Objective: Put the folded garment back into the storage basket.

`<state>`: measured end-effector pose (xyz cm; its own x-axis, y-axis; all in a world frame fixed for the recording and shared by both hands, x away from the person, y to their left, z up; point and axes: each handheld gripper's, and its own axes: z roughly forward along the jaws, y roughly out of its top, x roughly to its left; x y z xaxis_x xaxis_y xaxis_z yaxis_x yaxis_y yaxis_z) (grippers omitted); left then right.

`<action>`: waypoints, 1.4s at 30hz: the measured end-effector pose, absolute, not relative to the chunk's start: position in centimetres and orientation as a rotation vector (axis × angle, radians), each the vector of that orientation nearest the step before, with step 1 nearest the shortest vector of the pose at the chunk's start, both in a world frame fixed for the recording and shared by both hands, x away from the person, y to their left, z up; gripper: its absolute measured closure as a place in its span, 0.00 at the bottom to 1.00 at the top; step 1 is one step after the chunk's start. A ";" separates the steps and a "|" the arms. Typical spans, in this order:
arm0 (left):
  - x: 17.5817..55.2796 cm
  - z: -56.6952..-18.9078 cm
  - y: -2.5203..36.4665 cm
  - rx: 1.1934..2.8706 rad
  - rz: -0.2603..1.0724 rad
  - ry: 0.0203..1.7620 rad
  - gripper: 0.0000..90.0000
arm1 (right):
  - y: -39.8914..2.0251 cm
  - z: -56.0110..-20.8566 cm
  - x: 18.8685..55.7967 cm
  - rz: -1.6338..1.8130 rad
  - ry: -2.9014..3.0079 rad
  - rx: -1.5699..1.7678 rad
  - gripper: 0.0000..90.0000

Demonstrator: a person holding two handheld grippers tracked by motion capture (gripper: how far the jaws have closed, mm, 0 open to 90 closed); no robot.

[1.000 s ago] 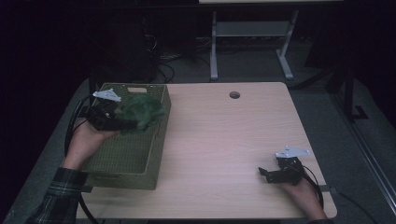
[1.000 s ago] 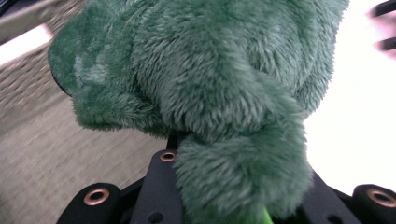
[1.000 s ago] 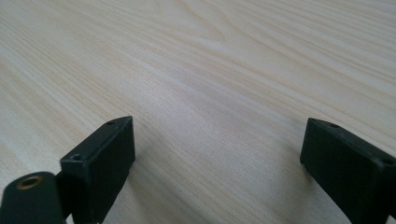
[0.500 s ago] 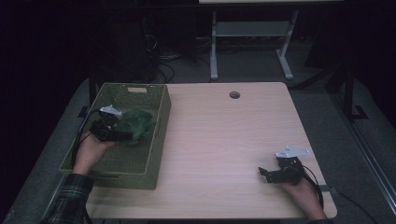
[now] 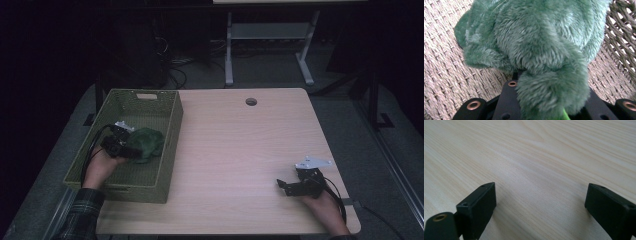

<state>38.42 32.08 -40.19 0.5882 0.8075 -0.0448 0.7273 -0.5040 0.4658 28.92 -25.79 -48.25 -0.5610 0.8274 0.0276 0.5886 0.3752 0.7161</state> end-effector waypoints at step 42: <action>37.7 -34.4 29.9 2.223 0.281 1.114 0.16 | -25.8 -48.2 28.9 0.992 2.304 1.239 0.11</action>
<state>37.67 29.94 -34.39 0.6202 0.7798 -0.0860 0.6460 -0.4454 0.6199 28.92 -25.79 -48.24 -0.5610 0.8273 0.0273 0.5885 0.3754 0.7161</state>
